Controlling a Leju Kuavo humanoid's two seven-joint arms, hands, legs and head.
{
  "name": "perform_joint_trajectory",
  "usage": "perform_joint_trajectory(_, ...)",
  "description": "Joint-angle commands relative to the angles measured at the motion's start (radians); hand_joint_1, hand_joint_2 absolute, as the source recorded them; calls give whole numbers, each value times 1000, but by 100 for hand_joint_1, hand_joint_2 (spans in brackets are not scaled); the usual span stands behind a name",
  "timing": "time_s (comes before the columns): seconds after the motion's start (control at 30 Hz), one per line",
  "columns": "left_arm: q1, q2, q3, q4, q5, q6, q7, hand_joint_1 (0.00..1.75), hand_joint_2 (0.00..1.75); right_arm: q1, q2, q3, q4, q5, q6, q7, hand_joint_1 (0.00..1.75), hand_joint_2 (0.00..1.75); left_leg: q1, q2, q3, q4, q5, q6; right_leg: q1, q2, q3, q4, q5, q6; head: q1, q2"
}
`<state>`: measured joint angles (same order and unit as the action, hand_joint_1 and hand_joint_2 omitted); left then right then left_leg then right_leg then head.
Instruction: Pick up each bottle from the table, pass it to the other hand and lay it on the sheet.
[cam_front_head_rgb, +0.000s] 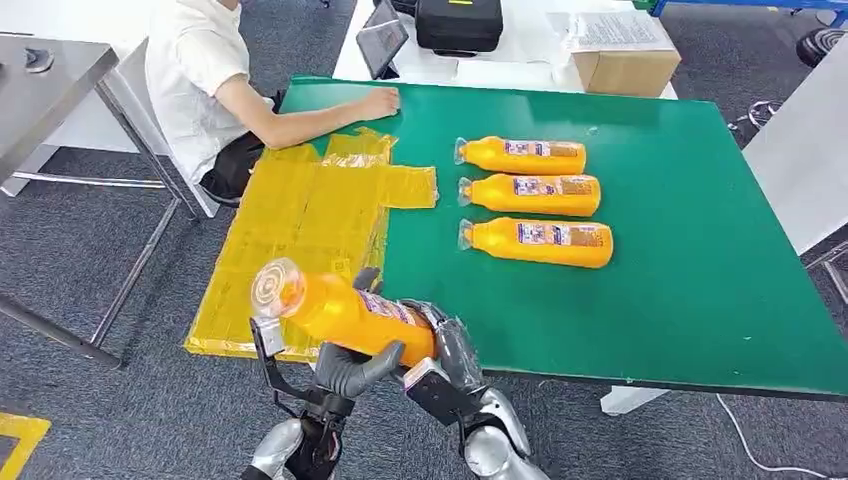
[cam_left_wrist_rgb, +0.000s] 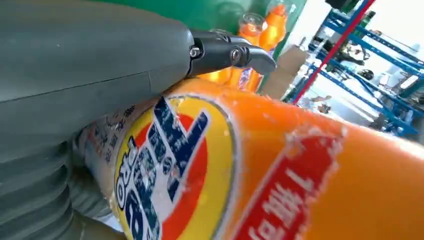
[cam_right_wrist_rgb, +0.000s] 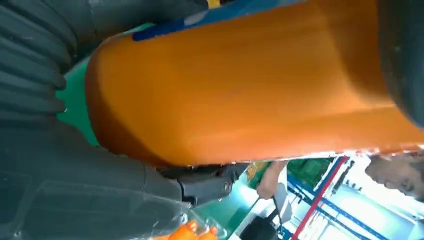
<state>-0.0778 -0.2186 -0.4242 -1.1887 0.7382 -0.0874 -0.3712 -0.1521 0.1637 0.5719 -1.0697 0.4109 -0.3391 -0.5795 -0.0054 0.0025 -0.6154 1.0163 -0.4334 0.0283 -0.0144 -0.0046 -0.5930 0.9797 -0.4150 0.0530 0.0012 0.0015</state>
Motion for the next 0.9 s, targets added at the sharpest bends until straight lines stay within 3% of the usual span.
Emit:
perform_joint_trajectory(0.03,-43,17,-32,18,-58,-11,-30,0,175,-44,1,126,101,12,11,-11,157,175,2,-1,7,0,-3,-3,2,0,7,0,-3,-3,0,0)
perform_joint_trajectory(0.27,-48,8,0,-26,-34,-38,-40,0,175,-35,7,140,121,0,44,-10,143,175,1,-2,2,0,-1,-2,1,-2,3,0,-1,-2,0,0)
perform_joint_trajectory(0.43,-49,8,1,-28,-33,-39,-40,0,175,-33,8,140,123,-1,43,-11,143,175,1,-2,3,0,-1,-2,1,-2,3,-1,-1,-2,0,0)
perform_joint_trajectory(0.47,-47,7,4,-30,-28,-45,-40,73,175,-35,9,141,128,-2,47,-11,141,175,1,-2,2,0,-1,-1,1,-2,2,-1,-1,-1,0,0)
perform_joint_trajectory(0.5,-46,7,7,-35,-24,-52,-41,175,175,-35,9,143,134,-3,56,-11,133,175,2,-2,5,0,-2,-2,2,-2,5,-1,-2,-2,0,0)
perform_joint_trajectory(0.53,-45,7,10,-43,-25,-54,-44,175,175,-39,5,156,148,4,73,-4,96,175,1,-1,2,0,-1,-1,1,-1,2,-1,-1,-1,0,0)
perform_joint_trajectory(0.57,-47,7,13,-47,-25,-54,-45,175,175,-36,4,160,155,6,79,-2,17,175,1,-2,4,-1,-1,-2,1,-2,4,-1,-2,-2,0,0)
perform_joint_trajectory(0.6,-46,6,22,-62,-23,-55,-46,175,175,-40,-1,175,177,27,84,0,0,175,2,-2,4,0,-1,-2,2,-2,4,-1,-2,-2,0,0)
perform_joint_trajectory(0.63,-46,5,28,-65,-22,-53,-48,175,175,-37,-1,177,183,29,81,-3,0,175,2,-2,6,0,-2,-2,2,-2,7,-1,-3,-3,0,0)
perform_joint_trajectory(0.7,-51,-1,57,-69,-22,-34,-58,175,175,-3,13,150,154,-17,64,-114,0,175,1,-2,2,0,0,-1,1,-2,3,-1,-1,-1,0,0)
perform_joint_trajectory(0.83,-58,-5,116,-48,10,-16,-64,175,175,25,15,159,121,-47,83,-118,0,175,2,-4,5,0,-2,-3,2,-3,6,-1,-3,-3,1,0)
perform_joint_trajectory(0.9,-63,-13,143,-44,59,-24,-36,175,175,40,5,177,87,-79,31,-119,0,175,2,-3,6,-1,-2,-3,2,-2,6,-1,-3,-3,0,0)
